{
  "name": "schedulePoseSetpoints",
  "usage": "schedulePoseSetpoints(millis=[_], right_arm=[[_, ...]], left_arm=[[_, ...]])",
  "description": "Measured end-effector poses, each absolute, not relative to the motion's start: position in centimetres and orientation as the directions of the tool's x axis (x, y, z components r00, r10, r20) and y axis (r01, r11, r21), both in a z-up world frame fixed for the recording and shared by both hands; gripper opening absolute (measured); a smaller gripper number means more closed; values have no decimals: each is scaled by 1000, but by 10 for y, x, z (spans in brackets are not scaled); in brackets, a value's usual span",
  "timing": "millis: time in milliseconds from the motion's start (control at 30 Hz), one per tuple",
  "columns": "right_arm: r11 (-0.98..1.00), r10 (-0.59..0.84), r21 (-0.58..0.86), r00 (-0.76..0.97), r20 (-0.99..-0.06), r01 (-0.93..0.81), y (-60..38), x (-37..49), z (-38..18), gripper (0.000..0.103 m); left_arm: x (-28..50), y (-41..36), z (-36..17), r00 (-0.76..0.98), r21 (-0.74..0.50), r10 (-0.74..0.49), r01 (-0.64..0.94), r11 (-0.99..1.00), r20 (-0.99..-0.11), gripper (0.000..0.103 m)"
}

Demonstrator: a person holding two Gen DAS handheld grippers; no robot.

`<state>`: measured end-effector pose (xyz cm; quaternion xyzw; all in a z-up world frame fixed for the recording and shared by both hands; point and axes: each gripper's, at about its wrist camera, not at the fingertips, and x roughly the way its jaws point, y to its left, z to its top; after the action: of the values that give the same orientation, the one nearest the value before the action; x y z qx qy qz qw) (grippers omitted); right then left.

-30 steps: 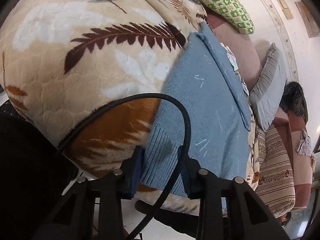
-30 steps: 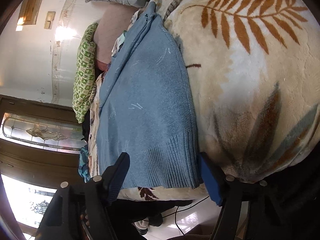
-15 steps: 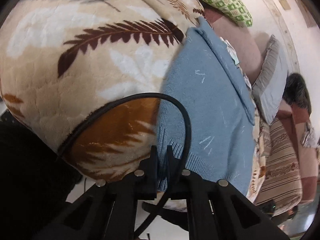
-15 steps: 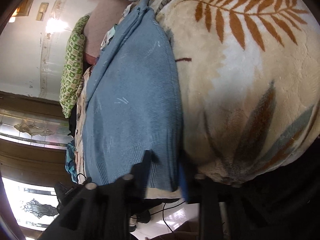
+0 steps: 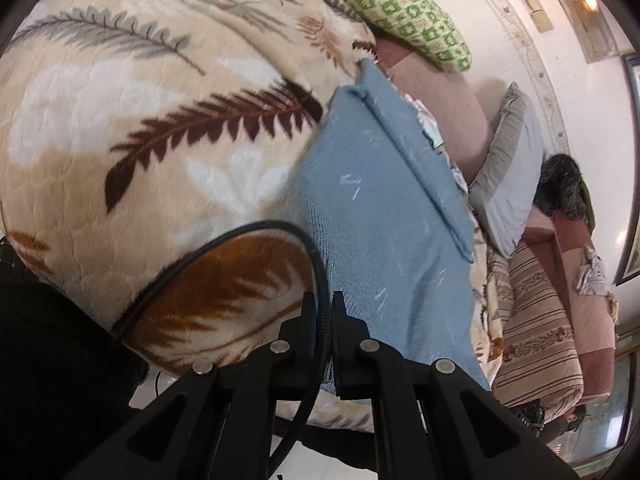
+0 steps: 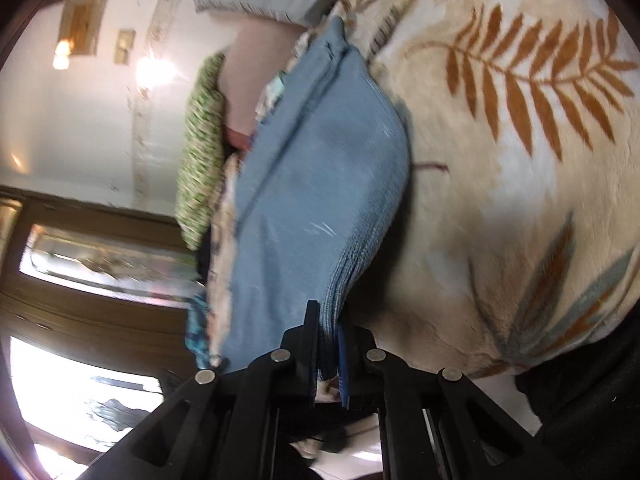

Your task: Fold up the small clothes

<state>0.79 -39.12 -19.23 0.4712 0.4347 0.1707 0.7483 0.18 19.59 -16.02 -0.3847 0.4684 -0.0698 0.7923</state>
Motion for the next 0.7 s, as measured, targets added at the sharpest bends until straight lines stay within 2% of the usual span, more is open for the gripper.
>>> schedulePoseSetpoints(millis=[300,700], right_arm=[[419,684,904,626,-374,83,-402,22,-169,8],[385,692,923,659,-295,8,-412,69,-137,8]], left_arm=[[13,198,-138,584,-689,-475,-211,693,-658,5],[69,196,-84,652,-666,-450,-115,737,-610,5]])
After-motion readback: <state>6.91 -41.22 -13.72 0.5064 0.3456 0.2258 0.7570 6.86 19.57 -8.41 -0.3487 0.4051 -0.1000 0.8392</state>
